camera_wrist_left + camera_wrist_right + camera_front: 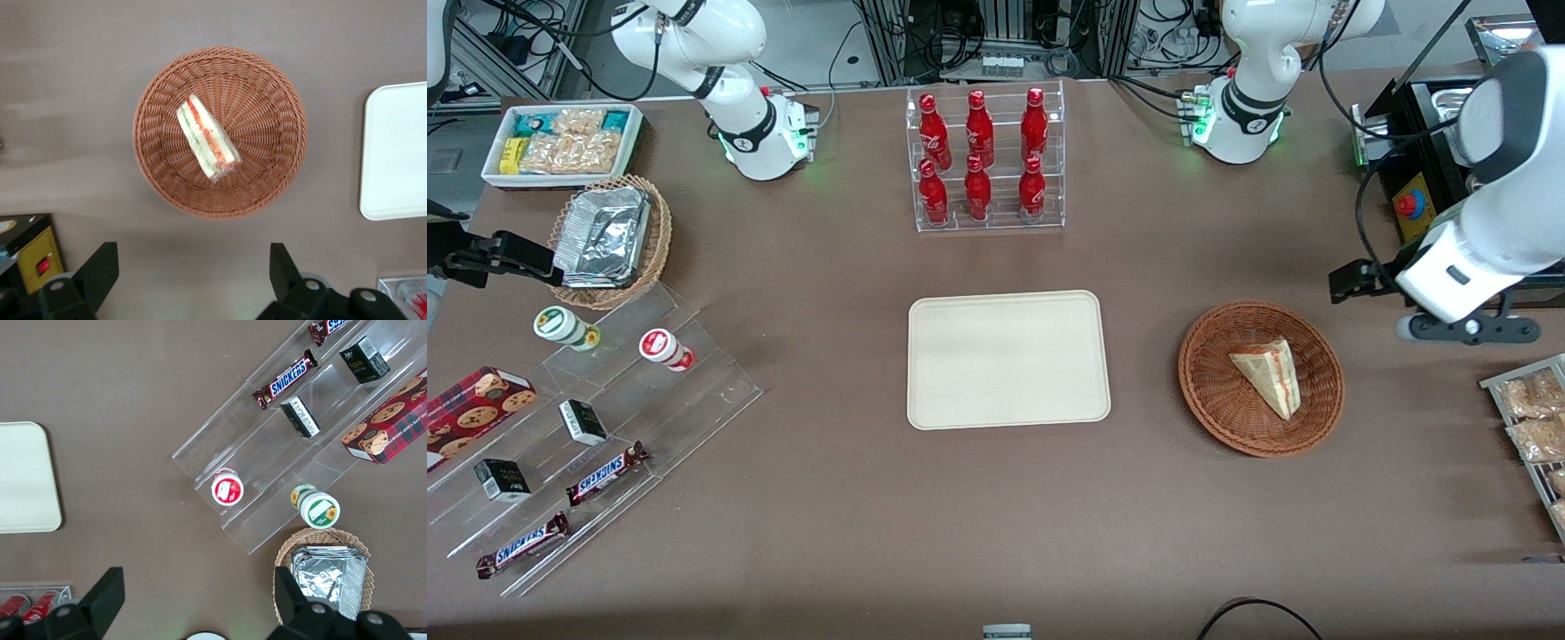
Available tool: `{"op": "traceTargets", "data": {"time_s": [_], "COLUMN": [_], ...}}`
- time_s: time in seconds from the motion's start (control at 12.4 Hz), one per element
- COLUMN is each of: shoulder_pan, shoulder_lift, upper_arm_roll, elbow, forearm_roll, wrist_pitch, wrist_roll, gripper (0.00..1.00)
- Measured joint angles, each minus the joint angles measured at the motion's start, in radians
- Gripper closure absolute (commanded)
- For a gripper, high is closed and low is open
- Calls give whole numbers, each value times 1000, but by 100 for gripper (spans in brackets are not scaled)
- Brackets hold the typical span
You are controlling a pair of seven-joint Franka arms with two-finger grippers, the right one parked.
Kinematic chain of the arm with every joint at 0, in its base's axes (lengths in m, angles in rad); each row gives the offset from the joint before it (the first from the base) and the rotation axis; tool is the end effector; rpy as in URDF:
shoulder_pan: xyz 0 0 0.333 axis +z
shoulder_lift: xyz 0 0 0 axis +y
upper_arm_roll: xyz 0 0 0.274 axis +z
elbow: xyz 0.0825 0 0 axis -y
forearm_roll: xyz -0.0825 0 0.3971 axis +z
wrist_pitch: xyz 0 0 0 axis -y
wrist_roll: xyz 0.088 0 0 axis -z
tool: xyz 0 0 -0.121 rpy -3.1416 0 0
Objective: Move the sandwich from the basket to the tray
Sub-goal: 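Move the left gripper over the wicker basket toward the wrapped sandwich, then lower the left gripper and close it on the wrapped sandwich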
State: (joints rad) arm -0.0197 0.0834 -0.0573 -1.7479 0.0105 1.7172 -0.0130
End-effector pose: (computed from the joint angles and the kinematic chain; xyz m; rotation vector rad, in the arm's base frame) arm 0.5820 -0.0431 0.4465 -3.1242 0.1034 0.1777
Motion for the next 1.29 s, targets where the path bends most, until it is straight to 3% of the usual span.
{"op": "traceTargets", "data": {"time_s": [0.8,1.29], "shoulder_pan": [-4,-13], "shoulder_lift": [3,26], "upper_arm_roll": [-2,-2], "elbow": [-379,-447], "forearm_roll": [0,0], "wrist_pitch": [500,608], "wrist_roll": [-24,-409], "gripper": [0,0]}}
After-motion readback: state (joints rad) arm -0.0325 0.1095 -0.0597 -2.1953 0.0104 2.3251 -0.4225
